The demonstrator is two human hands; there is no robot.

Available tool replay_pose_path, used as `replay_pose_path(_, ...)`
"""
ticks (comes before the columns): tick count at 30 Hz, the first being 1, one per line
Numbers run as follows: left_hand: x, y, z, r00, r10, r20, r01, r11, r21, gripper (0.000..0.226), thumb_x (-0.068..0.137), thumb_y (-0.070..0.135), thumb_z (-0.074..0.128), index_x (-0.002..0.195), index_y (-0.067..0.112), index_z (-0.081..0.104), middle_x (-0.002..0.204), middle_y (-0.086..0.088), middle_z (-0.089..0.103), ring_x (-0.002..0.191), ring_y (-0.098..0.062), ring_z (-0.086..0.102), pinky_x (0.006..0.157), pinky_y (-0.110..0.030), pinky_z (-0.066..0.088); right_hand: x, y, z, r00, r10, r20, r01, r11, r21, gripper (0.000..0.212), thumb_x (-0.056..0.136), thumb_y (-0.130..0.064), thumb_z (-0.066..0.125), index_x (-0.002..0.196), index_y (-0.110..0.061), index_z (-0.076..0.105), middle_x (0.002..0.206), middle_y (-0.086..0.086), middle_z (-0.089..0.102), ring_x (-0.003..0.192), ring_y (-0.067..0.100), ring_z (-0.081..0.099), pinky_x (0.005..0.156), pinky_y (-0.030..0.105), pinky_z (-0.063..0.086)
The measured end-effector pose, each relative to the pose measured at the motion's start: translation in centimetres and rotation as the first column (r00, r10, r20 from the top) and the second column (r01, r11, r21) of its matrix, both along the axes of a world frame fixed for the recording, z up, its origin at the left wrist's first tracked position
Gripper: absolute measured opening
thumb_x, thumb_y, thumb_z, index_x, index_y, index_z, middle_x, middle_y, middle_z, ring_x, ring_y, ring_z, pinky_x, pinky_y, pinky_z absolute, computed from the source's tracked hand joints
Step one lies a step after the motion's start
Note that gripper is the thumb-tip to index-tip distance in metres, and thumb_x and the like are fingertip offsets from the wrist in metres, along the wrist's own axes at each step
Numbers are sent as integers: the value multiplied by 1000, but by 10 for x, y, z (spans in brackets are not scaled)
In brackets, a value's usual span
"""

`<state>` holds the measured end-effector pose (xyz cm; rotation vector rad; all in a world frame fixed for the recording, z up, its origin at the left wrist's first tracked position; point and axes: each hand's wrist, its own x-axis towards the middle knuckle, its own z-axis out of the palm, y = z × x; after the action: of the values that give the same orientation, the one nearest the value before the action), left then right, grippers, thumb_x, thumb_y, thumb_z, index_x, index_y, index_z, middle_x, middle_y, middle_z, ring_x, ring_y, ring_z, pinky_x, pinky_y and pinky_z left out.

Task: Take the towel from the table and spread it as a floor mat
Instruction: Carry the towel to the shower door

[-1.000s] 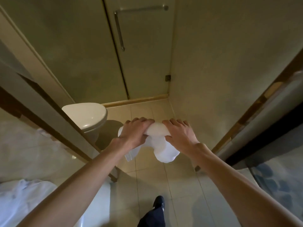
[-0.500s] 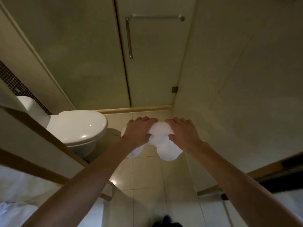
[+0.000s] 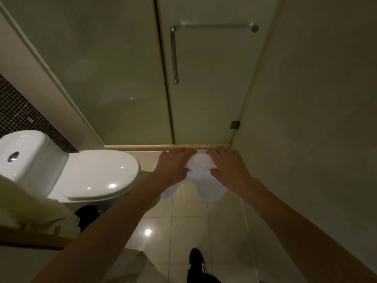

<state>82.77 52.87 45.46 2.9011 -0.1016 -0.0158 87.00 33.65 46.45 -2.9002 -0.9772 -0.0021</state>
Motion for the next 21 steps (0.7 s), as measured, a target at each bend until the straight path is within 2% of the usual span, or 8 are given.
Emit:
replay_pose_path(4,47,23,6,1000,28,0,-28,1000,11,60,76,28,63,133,30,47,123,0,60,109,-27,56,84,-36,46,56,26,1,999,40,-8,-40,999,17,49,85,-32,58,131,-20,45,122,4,56,106,27,51,90,38,36)
replay_pose_path(9,94,47,12,998,68,-14,-68,997,22,60,76,29,65,133,32,47,124,1,59,107,-26,55,84,-37,45,109,55,0,998,61,17,-62,998,26,45,84,-33,58,126,-21,47,115,4,58,99,27,53,84,37,35)
replay_pose_path(21,204,103,-9,997,70,-30,-69,998,12,59,80,22,61,136,32,46,128,2,57,109,-24,53,86,-36,40,222,112,-19,996,72,-47,-70,997,43,44,82,-25,56,125,-20,50,116,5,60,99,29,53,84,37,35)
